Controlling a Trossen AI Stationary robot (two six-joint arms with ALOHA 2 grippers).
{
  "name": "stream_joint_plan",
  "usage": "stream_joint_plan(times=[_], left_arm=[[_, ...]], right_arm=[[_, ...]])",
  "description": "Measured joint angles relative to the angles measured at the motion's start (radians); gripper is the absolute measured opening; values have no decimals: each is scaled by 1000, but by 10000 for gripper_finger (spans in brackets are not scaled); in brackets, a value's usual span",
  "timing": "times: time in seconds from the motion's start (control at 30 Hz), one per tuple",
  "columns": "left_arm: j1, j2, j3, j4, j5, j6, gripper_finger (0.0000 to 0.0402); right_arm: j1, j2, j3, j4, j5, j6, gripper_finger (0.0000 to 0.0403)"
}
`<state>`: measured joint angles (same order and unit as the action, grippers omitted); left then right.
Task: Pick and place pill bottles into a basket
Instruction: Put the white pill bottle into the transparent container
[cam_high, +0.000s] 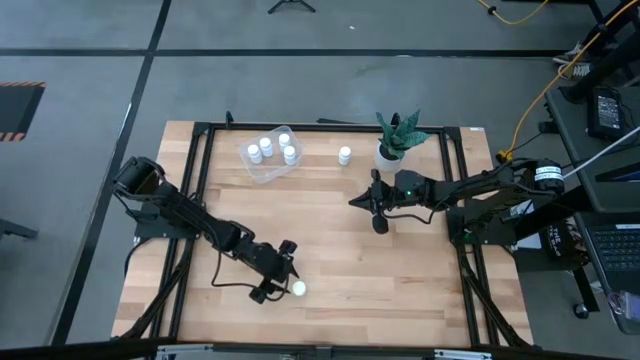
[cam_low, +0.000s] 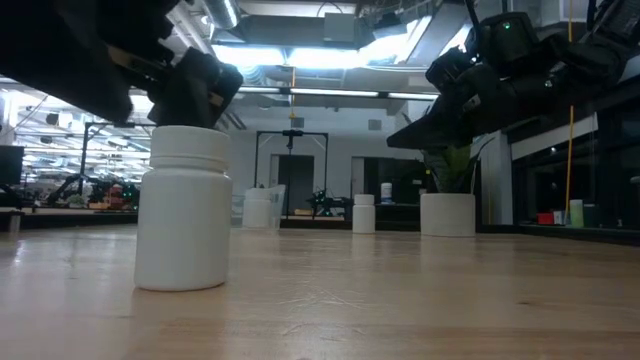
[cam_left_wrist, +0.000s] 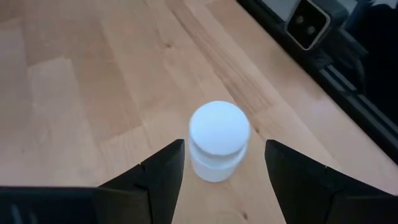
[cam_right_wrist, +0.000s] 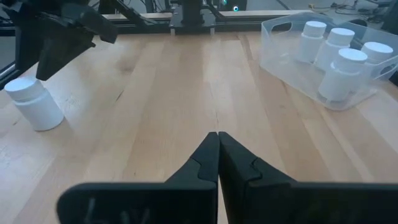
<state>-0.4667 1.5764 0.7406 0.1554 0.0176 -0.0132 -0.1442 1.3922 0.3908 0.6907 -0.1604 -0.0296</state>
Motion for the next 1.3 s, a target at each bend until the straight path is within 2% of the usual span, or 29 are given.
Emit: stream_joint_plan(times=[0.33,0.5,0.87,0.97,1.3], left_arm=[[-3,-1,0,35,-4,42,217],[-3,-1,0,43,-8,113,217],[-3,-1,0,54,-11,113,246],[-3,4,0,62,-22,73,254],[-3,65,50,29,-23,57,256]], right_arm=[[0,0,0,-1,0,2,5],[0,0,0,-2,0,3,5],[0,0,0,-2,0,3,5],[0,0,0,-2,0,3,5],[0,0,0,-1,0,3,5]])
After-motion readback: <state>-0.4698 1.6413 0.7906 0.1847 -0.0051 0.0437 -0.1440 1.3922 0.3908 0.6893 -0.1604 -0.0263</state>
